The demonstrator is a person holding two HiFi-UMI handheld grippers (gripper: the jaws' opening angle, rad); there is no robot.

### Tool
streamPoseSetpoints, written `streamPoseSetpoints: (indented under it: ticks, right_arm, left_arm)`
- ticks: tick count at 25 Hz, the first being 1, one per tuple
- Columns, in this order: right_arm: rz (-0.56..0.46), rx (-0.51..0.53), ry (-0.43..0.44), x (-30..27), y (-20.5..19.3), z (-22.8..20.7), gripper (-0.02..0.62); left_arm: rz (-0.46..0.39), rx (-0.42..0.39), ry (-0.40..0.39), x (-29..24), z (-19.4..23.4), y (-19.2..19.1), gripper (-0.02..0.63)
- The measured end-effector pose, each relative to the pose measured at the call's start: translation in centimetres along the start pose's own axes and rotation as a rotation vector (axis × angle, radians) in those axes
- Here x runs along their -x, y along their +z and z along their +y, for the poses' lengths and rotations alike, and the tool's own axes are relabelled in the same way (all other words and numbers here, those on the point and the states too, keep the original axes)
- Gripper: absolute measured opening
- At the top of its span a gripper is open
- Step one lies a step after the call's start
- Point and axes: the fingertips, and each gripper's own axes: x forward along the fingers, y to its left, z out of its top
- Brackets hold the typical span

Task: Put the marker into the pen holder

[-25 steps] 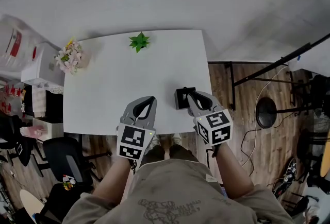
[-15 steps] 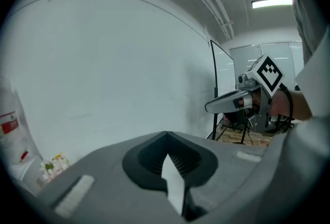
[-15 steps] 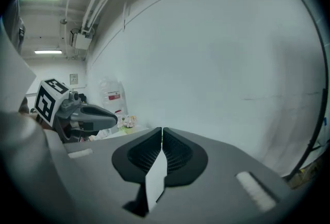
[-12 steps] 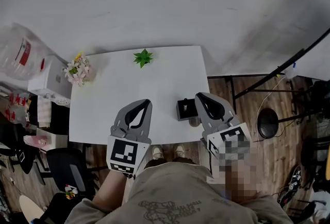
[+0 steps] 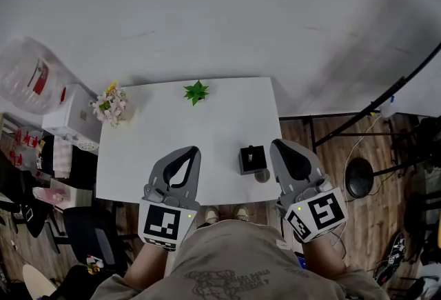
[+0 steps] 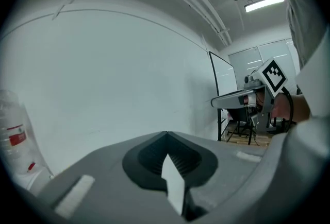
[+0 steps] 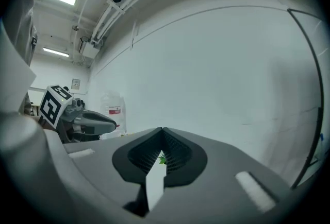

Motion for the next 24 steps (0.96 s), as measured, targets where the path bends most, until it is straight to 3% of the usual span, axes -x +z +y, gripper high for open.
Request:
streamPoseSetpoints:
  ticks: [24]
  right_arm:
    - [0.029, 0.006, 0.031, -1.2, -0.2, 0.8, 0.027]
  left_arm:
    - [-0.009, -0.004, 0.006, 0.2, 1.0, 0.2, 0.002]
